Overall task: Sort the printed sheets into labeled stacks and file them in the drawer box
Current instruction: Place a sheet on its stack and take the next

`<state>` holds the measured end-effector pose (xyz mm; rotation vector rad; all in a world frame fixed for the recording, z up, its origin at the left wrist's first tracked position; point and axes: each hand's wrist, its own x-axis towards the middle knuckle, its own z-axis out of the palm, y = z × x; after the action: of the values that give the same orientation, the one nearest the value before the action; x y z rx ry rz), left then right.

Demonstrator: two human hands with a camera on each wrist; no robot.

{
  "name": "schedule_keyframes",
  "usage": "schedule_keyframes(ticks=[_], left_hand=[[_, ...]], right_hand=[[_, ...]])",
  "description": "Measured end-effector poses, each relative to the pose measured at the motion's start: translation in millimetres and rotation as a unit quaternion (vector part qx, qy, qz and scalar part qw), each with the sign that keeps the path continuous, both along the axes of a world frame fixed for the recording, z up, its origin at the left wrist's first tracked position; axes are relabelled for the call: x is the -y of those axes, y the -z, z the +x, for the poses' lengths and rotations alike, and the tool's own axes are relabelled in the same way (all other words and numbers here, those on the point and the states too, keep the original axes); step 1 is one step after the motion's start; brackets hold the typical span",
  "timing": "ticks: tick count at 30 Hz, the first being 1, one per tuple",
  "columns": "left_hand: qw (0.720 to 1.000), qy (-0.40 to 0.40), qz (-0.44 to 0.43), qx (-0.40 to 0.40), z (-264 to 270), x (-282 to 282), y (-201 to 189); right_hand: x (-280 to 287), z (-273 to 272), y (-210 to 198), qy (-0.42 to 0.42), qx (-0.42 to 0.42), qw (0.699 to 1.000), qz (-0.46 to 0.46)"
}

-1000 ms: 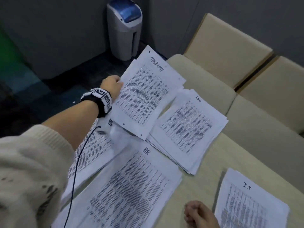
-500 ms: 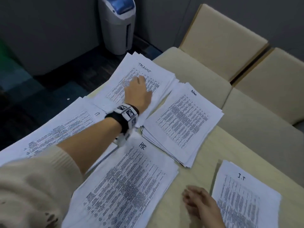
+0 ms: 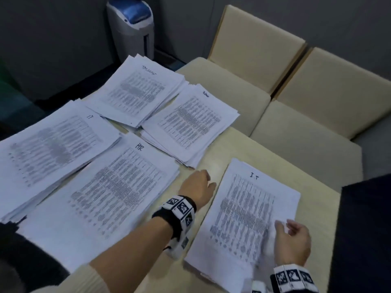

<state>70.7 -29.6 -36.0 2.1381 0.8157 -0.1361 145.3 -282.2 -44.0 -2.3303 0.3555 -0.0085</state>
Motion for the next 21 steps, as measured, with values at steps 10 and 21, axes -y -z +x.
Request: schedule_keyframes(ticks=[10,21], left_hand=[[0.994,-0.044,0.099,-0.023,-14.3,78.7,15.4],[0.994,-0.036,0.087,-0.049,-11.8,75.5,19.8]], right_hand=[[54.7,10.0,11.1,-0.042,-0.103,0.991,0.074],[69.0,4.2,17.1,-0.065,-0.153,0.980,0.109]])
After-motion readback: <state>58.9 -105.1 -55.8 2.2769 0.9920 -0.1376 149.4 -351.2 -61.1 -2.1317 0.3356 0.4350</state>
